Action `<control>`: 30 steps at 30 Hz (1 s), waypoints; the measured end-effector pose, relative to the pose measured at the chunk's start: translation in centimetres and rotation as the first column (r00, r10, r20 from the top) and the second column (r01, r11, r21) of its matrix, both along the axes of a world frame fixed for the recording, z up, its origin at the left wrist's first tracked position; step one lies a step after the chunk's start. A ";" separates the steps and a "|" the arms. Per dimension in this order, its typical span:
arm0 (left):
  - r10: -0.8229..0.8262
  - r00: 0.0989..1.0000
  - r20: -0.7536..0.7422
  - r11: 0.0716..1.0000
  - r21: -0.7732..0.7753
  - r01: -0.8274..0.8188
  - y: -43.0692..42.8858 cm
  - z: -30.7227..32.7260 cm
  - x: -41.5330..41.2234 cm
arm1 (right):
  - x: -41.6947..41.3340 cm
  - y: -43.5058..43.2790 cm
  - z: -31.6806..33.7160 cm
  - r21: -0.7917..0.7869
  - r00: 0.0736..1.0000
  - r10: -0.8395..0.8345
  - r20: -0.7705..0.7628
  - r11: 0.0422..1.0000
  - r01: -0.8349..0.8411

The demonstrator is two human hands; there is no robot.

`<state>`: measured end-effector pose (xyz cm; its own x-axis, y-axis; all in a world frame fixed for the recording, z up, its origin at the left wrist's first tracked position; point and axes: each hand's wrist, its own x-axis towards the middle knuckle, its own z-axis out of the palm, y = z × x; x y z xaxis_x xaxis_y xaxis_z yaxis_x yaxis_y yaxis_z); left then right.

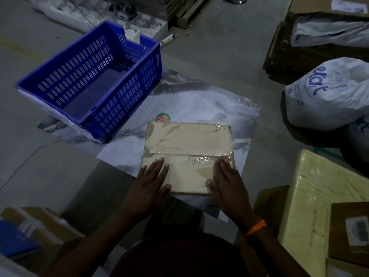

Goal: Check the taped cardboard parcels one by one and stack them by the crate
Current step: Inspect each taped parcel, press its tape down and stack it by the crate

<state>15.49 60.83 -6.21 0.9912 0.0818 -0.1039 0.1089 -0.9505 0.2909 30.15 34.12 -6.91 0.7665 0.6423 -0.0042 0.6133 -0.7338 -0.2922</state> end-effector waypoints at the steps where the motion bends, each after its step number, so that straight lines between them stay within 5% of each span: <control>1: -0.018 1.000 0.024 1.000 0.008 0.018 -0.2 -0.1 -0.8 | -0.9 -0.5 0.0 -0.015 0.999 0.034 0.017 0.999 -0.033; 15: -0.059 0.994 0.094 0.994 0.100 0.050 -0.7 -1.1 -1.3 | -2.6 -0.4 -1.0 0.006 0.992 0.032 0.125 0.999 -0.033; 23: 0.024 0.984 0.176 0.998 -0.070 -0.011 1.2 -0.1 0.7 | 0.2 0.9 -0.1 0.235 0.994 -0.086 0.061 0.969 0.070; 26: 0.299 0.942 0.155 0.933 -0.254 -0.254 3.1 0.4 3.7 | 3.8 2.6 0.5 0.347 0.936 -0.313 -0.161 0.870 0.351; 30: 0.579 0.800 -0.154 0.596 -0.590 -0.545 4.3 3.0 8.1 | 8.6 4.2 1.3 0.293 0.631 -0.394 -0.668 0.640 0.710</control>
